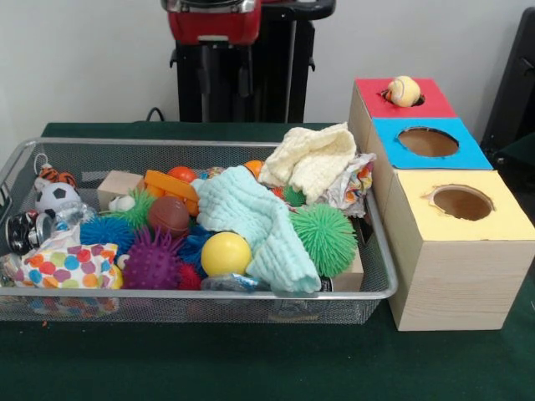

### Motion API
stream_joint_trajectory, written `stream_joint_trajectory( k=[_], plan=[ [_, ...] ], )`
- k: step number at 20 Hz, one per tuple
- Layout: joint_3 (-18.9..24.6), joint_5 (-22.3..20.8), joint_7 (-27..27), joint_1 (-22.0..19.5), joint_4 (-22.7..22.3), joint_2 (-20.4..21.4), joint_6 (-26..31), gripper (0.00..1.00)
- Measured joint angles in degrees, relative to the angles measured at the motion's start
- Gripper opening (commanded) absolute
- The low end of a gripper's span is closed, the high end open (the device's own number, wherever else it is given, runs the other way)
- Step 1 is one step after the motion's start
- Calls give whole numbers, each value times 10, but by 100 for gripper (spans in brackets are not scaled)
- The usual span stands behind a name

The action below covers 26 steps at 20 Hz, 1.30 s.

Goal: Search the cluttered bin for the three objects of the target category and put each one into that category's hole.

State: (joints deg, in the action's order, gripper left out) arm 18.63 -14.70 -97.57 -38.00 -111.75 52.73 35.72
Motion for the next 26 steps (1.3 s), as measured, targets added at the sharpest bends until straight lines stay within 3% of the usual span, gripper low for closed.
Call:
stream_joint_trajectory(
  k=[5,6,8,9,16,17,26],
  plan=[
    [-5,-76,0,-16,27,-25,0,100],
    [-9,-111,0,-22,38,-37,0,100],
    [-12,-132,0,-25,44,-45,0,100],
    [-15,-163,0,-29,51,-56,0,100],
    [-25,-262,0,-47,78,-104,-14,100],
    [-27,-289,0,-52,86,-119,-22,100],
    [-42,-402,0,-76,129,-194,-83,100]
  ],
)
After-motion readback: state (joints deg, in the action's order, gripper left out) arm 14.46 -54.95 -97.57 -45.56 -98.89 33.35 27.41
